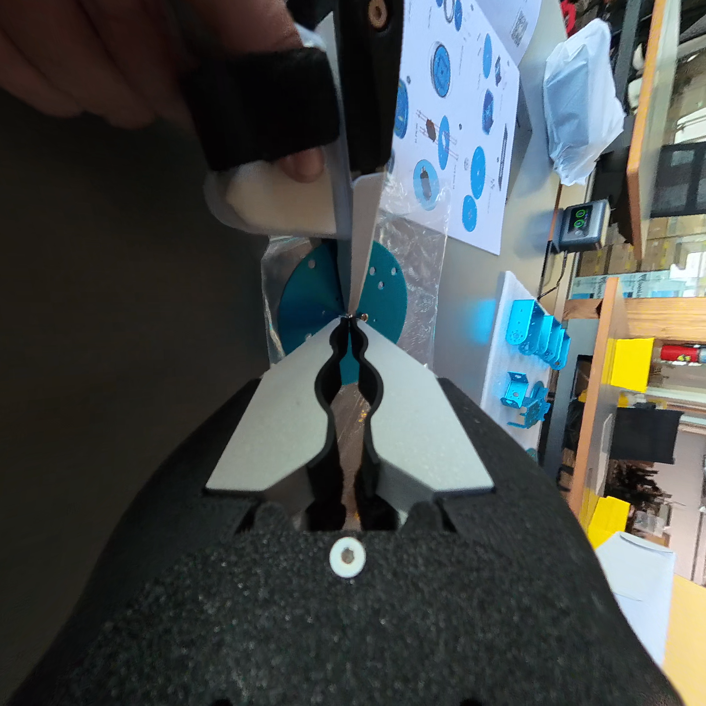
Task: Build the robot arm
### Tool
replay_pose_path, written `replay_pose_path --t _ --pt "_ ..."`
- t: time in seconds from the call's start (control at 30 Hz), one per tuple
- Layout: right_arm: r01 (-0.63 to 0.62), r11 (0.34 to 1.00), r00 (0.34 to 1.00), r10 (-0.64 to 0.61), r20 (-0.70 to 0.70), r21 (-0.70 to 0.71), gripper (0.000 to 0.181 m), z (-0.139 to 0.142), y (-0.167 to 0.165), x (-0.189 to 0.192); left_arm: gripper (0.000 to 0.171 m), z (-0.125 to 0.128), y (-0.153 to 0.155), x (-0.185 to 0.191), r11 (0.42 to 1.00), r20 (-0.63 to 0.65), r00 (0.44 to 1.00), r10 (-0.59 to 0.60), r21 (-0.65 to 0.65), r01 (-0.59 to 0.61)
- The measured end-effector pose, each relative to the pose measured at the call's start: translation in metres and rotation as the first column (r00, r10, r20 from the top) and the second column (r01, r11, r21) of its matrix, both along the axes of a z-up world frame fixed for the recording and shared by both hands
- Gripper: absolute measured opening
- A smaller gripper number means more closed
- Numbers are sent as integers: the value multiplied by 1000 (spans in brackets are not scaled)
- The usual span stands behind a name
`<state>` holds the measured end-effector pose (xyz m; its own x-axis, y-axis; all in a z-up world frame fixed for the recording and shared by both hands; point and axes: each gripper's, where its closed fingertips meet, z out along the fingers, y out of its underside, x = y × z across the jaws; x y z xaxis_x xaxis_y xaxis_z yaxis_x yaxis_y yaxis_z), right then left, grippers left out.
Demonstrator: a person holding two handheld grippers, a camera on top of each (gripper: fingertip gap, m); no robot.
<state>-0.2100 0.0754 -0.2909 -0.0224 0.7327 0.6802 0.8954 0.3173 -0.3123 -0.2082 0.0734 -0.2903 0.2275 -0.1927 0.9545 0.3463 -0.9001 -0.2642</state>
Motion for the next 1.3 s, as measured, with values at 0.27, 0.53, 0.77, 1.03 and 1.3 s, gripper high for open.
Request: replay_pose_path --t 0.27,0.53,0.77,1.03,1.3 --pt "-91 987 995 84 57 129 0 0 -1 0 4 -1 -1 0 999 34 999 -11 -37 12" --pt "-302 892 942 223 252 337 0 0 0 -1 4 -2 -1 0 996 67 997 -24 -83 29" --pt "-330 902 937 275 218 278 0 3 -7 -1 4 2 0 -1 997 90 996 -27 -69 33" --pt "-283 941 954 257 152 188 0 6 -8 -7 4 3 -2 1 999 62 997 -36 -28 37" --pt "-202 975 979 198 50 97 0 4 -4 0 4 4 0 -1 999 85 996 -21 -35 24"
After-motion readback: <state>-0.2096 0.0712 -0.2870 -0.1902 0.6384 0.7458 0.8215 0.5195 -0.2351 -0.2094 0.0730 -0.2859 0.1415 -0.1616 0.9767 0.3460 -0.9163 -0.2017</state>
